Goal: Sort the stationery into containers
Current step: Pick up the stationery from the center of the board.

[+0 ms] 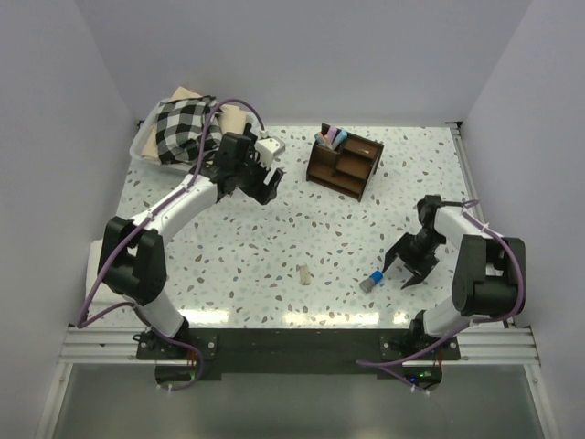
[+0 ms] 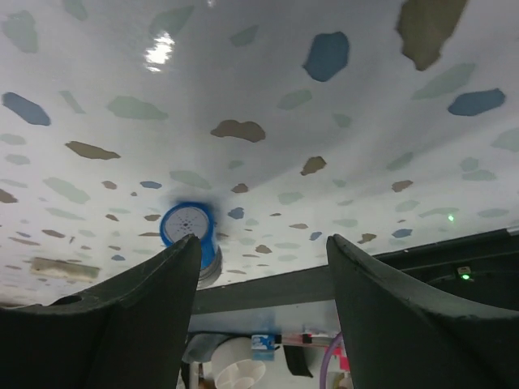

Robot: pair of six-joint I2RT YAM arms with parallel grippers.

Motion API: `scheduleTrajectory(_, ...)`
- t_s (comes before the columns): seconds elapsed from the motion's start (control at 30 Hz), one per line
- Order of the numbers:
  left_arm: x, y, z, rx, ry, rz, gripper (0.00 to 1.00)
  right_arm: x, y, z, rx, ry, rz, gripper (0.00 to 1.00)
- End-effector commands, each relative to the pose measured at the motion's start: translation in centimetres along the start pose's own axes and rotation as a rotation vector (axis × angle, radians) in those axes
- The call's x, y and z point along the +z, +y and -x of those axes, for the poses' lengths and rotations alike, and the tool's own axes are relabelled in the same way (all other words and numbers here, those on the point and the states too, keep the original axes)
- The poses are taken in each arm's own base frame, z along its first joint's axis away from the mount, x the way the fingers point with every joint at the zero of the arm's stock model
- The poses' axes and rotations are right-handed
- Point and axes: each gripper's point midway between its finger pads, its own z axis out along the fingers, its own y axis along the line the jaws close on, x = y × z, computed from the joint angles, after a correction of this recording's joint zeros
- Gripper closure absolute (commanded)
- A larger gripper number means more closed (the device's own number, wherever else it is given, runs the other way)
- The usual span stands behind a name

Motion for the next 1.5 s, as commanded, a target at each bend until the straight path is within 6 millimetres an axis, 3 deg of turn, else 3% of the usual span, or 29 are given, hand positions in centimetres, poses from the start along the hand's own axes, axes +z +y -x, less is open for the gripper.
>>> scheduleTrajectory(0.0,0.3,0.0,0.0,-0.001,-0.007,-0.011,0.19,0.0,3.6,0.1,0.035,0.045,0.146,0.33)
scheduleTrajectory(0.13,0.3,0.0,0.2,-0.008,-0.012,-0.018,0.2,-0.2,5.1,0.2,0.029,0.054,0.183,0.33)
scheduleTrajectory(0.4,0.4,0.0,0.1,-0.007,-0.007,-0.018,0.2,0.5,5.7,0.1,0.036,0.086,0.191,0.36)
scheduleTrajectory(0.8,1.0,-0.1,-0.3,-0.009,0.01,-0.026,0.2,0.7,9.4,-0.6,0.001,0.139,0.237,0.39)
scheduleTrajectory(1.2,1.7,0.0,-0.3,-0.012,0.02,-0.033,0.2,1.1,9.1,-0.7,0.014,0.144,0.184,0.49)
scheduleTrajectory(1.47,2.2,0.1,0.0,-0.012,0.019,-0.036,0.2,1.3,10.4,-0.6,-0.007,0.156,0.21,0.55)
